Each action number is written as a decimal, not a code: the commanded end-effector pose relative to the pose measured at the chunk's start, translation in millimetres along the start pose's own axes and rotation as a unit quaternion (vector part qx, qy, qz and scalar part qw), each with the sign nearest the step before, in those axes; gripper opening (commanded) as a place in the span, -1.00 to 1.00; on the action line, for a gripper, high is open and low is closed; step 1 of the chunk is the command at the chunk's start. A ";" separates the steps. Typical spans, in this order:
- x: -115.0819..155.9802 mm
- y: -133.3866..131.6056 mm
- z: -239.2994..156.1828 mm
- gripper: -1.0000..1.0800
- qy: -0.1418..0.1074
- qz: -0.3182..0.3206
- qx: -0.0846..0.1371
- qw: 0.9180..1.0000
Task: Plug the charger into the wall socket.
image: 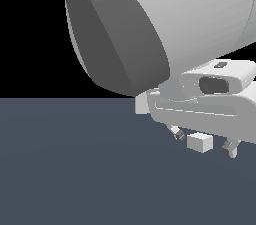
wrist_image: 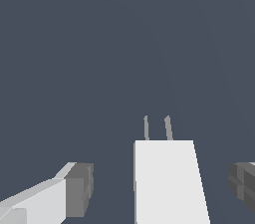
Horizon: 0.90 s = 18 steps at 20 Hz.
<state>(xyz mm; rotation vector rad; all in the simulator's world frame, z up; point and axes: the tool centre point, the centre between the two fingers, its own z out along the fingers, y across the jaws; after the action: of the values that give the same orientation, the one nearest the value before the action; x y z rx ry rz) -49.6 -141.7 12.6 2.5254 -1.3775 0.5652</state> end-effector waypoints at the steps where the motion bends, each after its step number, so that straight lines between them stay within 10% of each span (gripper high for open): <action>1: -0.4 -0.4 1.2 -1.00 0.000 0.000 0.001 1.000; 18: 3.5 -2.6 -2.3 -1.00 0.001 -0.018 0.009 1.000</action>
<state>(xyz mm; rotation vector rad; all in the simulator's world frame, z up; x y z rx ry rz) -47.6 -142.1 14.7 2.5473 -1.3452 0.5712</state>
